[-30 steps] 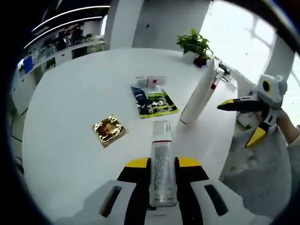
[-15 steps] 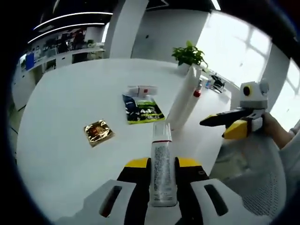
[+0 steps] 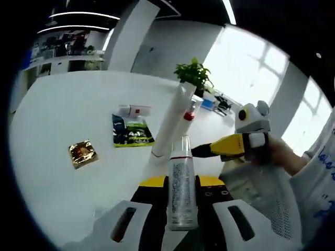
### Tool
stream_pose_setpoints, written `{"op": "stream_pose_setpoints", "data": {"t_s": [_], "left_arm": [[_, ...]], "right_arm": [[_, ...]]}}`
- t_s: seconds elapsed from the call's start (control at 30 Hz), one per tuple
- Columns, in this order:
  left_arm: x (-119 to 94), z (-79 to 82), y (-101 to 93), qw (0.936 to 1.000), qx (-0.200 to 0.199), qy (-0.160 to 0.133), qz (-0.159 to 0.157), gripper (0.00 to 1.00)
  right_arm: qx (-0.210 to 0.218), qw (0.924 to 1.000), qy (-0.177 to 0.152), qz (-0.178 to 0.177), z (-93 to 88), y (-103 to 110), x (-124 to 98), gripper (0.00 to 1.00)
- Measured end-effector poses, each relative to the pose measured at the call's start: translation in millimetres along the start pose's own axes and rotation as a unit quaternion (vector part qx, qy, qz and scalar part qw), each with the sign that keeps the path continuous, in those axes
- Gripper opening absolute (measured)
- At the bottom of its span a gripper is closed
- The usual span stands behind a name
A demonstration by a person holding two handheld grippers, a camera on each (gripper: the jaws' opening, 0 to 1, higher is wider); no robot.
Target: Arrange the skincare products in the storage area until every visible bottle or jar stands upright without overlapping.
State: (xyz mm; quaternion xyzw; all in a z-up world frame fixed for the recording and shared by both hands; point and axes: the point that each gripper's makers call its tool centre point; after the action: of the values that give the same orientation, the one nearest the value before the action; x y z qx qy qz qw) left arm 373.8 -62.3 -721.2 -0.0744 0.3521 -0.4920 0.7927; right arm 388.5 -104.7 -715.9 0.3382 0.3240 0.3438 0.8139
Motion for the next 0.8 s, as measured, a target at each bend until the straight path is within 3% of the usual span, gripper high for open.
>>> {"op": "stream_pose_setpoints", "data": {"t_s": [0.17, 0.37, 0.6, 0.77, 0.8], "left_arm": [[0.9, 6.1, -9.7, 0.9995, -0.01, -0.014, -0.028, 0.16], [4.9, 8.9, -22.1, 0.9985, -0.006, -0.018, -0.051, 0.16], [9.9, 12.8, -29.8, 0.9972, -0.014, -0.024, -0.07, 0.16], [15.2, 8.5, -31.5, 0.9973, -0.009, -0.013, -0.072, 0.17], [17.6, 3.8, -31.4, 0.9976, -0.002, 0.001, -0.069, 0.17]], "right_arm": [[0.039, 0.9989, -0.023, 0.015, 5.6, -1.4, -3.7, 0.42], [0.111, 0.9909, -0.052, 0.056, 11.2, 5.2, -5.6, 0.35], [0.108, 0.9903, -0.062, 0.062, 14.3, 9.8, -8.0, 0.27], [0.092, 0.9914, -0.065, 0.066, 17.2, 15.4, -10.2, 0.23], [0.08, 0.9929, -0.06, 0.064, 16.4, 16.3, -9.8, 0.23]]}}
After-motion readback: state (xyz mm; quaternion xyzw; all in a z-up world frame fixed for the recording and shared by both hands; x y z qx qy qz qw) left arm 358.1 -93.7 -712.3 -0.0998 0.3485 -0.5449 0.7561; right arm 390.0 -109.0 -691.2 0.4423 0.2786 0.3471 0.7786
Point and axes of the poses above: the point that each gripper's makers call its tool centre point, and the gripper's own axes: x roughly forward along the fingers, y roughly to its left, z roughly out of its top, and after that the axes turned 7 degrees about y, right-handed
